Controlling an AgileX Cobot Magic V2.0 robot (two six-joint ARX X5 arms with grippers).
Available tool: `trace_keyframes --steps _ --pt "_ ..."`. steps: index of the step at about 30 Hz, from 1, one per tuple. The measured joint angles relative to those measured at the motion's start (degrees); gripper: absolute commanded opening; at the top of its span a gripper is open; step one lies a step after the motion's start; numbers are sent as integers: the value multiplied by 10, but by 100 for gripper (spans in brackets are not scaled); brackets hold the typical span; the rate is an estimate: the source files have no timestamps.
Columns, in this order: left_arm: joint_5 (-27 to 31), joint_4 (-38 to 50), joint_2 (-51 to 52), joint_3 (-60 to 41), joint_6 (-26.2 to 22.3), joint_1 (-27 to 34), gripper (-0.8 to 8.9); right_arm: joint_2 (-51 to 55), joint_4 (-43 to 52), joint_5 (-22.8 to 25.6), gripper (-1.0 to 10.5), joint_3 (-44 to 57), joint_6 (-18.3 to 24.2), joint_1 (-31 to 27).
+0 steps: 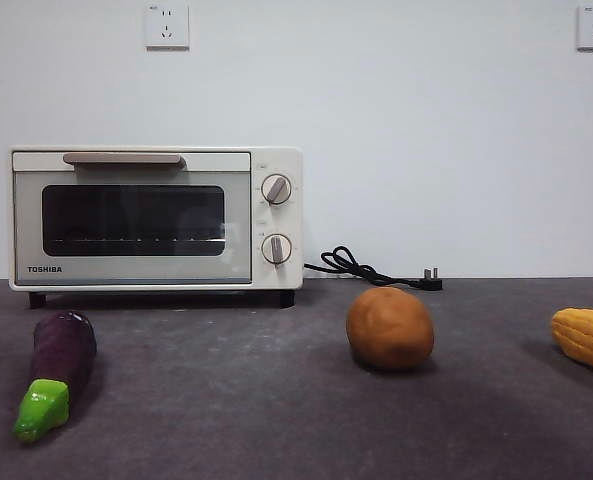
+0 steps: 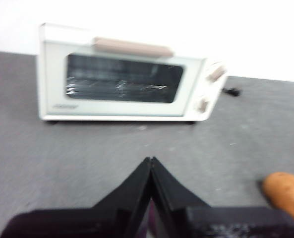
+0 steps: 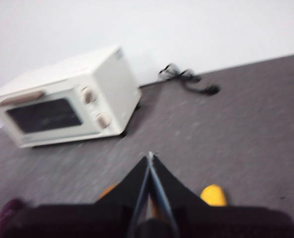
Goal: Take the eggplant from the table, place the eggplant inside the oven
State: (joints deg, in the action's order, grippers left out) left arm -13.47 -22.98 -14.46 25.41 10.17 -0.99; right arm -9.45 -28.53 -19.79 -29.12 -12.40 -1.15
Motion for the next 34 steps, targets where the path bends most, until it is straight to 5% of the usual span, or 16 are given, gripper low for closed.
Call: trace_keyframes --steps 10,21,30,34 --pt "-50 -76 -131 193 -10 -4 -6 -142 -127 -88 0 -209 58 2" --pt "-63 -161 -231 369 -52 -48 -6 -255 -216 -162 1 -389 71 54" --pt "-63 -177 -242 393 -70 -62 -6 -303 -274 -168 3 -457 76 111" --pt "-63 -178 -247 393 -77 -63 -6 -317 -275 -223 117 -468 77 130"
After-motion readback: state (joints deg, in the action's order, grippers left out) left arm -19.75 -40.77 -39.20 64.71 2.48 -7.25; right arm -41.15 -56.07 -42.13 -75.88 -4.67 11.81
